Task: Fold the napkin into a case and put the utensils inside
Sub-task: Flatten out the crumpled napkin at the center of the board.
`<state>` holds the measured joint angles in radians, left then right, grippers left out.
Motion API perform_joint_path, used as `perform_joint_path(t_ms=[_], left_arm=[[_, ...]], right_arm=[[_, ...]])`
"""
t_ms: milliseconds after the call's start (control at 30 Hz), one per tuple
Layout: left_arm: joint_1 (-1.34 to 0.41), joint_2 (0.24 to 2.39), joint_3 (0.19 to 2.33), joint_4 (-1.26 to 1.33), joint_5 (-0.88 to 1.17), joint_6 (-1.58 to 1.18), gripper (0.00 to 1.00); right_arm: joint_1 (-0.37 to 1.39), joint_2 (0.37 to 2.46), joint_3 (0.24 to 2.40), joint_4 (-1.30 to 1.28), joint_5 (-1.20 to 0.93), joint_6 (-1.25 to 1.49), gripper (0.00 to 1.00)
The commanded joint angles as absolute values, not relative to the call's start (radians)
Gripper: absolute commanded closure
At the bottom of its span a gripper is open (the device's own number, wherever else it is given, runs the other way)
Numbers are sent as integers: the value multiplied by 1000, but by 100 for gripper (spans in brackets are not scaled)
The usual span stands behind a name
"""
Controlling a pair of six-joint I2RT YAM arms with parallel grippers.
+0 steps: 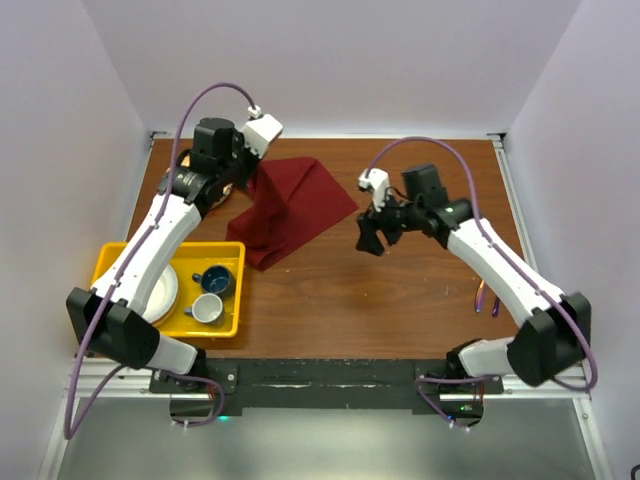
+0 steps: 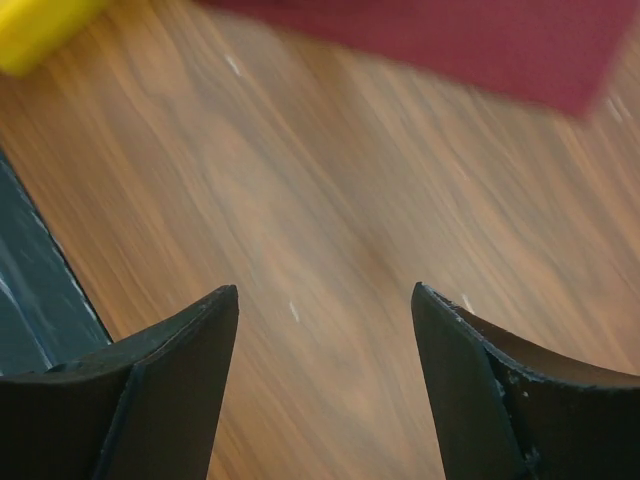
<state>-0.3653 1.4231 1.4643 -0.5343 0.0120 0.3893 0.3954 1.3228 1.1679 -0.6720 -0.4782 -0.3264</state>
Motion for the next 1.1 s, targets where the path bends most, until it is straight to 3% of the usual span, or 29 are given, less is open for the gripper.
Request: perform_joint_path(t_ms=[0,133,300,467,600,800,1067], left_arm=[[-269,1447,1485,-477,-80,289,100],[-209,1440,1444,-469,-57,262,100],[-180,1453,1433,-476,-41,238,100],[-166,1450,1414,-474,-6,226,100],[-166,1447,1408,-491,61,230,100],[-166,1422,1367,-525,98,276,100],[-166,1341,1270,-597,219,357,100]], right_arm=[[469,1472,1201,-314,-543,-69,31],[564,1696,1317,-216,-488,86,45],[693,1916,1476,-184,-390,164,47],[724,2092,1647,-202,-287,183,51],[724,2200,1667,-196,-252,178,51],[677,2214,1611,-250,-272,152,51],[474,2016,1431,-421,-279,-115,52]])
